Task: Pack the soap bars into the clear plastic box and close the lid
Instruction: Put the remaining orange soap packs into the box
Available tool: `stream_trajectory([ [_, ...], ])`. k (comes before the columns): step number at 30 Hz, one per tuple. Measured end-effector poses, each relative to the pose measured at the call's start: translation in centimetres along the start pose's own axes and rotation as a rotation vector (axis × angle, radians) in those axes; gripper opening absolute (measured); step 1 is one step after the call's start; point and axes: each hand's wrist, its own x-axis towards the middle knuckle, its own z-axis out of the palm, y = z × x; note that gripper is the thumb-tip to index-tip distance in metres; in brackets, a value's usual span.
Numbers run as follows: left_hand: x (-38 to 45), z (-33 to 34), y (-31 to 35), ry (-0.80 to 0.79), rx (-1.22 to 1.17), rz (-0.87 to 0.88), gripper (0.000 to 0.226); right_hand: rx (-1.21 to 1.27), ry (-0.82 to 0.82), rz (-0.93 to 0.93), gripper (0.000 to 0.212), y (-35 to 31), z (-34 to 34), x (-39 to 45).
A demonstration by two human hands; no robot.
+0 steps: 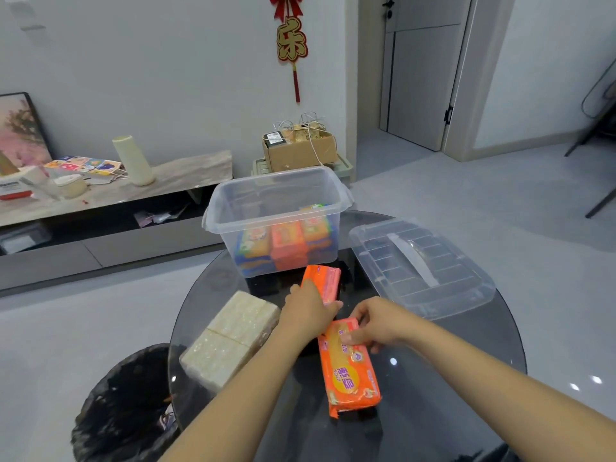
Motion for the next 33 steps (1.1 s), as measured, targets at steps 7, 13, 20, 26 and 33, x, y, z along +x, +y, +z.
stream_trajectory([
  [7, 1.0, 0.5, -0.2, 0.042, 0.022, 0.004, 0.056, 0.133, 0.073, -0.006, 0.023, 0.3, -0.5, 0.7],
  [13, 0.8, -1.3, -1.3, 0.013, -0.453, -0.042, 0.055, 0.183, 0.177, -0.001, 0.016, 1.0, -2.2, 0.7],
  [20, -0.8, -0.4, -1.5, -0.129, -0.950, -0.182, 0.039, 0.276, 0.317, -0.007, 0.016, 0.6, -2.3, 0.7],
  [26, -1.1, 0.7, -1.5, -0.144, -1.232, -0.257, 0.042, 0.215, 0.477, -0.073, 0.025, 0.7, -2.2, 1.0],
  [33, -2.0, 1.0, -1.3, -0.216, -1.493, -0.313, 0.035, 0.181, 0.441, -0.079, 0.016, 1.1, -0.8, 1.6],
])
